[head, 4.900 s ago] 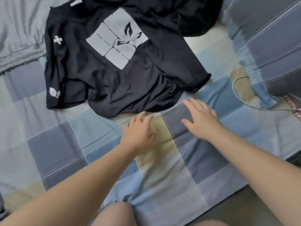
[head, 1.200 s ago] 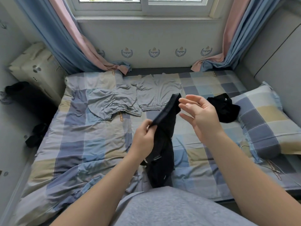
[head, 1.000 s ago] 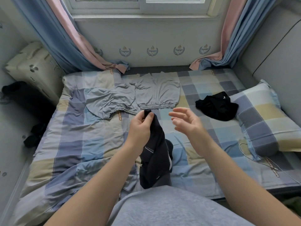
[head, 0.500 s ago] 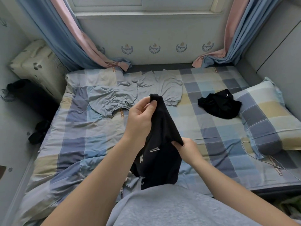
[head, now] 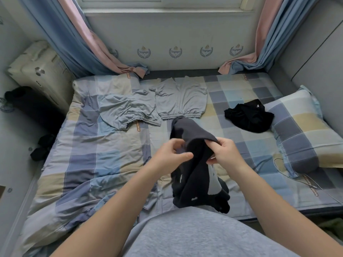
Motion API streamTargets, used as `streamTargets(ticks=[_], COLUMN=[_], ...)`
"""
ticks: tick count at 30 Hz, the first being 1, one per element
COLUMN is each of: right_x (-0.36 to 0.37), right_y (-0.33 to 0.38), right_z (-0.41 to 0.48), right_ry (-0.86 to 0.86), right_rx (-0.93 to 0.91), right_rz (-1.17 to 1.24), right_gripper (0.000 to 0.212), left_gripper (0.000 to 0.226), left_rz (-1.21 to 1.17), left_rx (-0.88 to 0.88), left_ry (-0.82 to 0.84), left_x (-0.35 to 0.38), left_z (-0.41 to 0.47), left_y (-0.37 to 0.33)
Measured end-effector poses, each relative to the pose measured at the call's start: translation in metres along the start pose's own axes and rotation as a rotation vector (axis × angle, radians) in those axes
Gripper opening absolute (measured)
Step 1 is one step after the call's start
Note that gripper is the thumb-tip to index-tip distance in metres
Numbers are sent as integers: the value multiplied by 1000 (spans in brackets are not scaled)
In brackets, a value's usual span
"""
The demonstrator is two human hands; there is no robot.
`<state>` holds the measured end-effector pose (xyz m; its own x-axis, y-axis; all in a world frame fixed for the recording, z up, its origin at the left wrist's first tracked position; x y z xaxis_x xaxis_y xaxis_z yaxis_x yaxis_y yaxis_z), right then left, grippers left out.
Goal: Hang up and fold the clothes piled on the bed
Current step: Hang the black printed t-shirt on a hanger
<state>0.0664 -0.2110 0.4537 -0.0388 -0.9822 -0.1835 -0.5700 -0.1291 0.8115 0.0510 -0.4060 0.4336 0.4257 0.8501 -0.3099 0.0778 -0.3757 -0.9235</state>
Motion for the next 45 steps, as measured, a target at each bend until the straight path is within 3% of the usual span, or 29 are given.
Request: streamTargets(ticks=[2,4,7,11,13,18,21,26,28,32,35,41,45], right_x=[1,0,-2,-5,-7,-10,-4,14,22,23,13,4,6], right_y=[14,28,46,52,47,14,-19,-69,-80,-80,-71,-46,-32], right_z=[-9,-17,-26,-29,-27,-19,-13,-7,-2,2,5,0,-8], right_ry=[4,31,82,89,116,145,178,268,244,57,-22,4,16], right_rx=[-20,-52,-95,-147,-156,-103,-18,93,65,-59,-52,64,92], right_rz=[92,159,288,378,374,93,-107,-294,-354,-412,-354,-60,60], right_gripper=[22,20,21,23,20,18,35,65,62,26,24,27,24], left_gripper=[43,53,58,18,19,18,22,23,26,24,19,24,73], left_rz=[18,21,51,94,14,-219,-331,-481,-549,-595,-568,-447,-340], left_rx=[-19,4,54,135,152,125,60,10,12,30,57,41,-101], left_ry=[180,236,153,102,32,-217,-350,-386,-373,-379,-392,-285,-207], left_x=[14,27,39,43,43,30,15,8,6,0,-10,-12,0], left_z=[-2,-5,-6,-4,-5,-1,0,-5,-6,-8,-9,-17,-23], left_y=[2,3,0,-4,-6,-16,-20,-30,-35,-45,-42,-18,6])
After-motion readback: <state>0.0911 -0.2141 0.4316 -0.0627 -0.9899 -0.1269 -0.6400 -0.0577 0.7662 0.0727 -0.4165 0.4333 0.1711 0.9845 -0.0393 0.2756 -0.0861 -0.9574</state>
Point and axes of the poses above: each hand's wrist, its own z-axis towards the middle knuckle, its own x-axis out of the palm, y = z × x, the point moved 1 cm from there along z, towards the middle knuckle, and after that the axes turned 13 degrees about x, right-handed, at the moved point
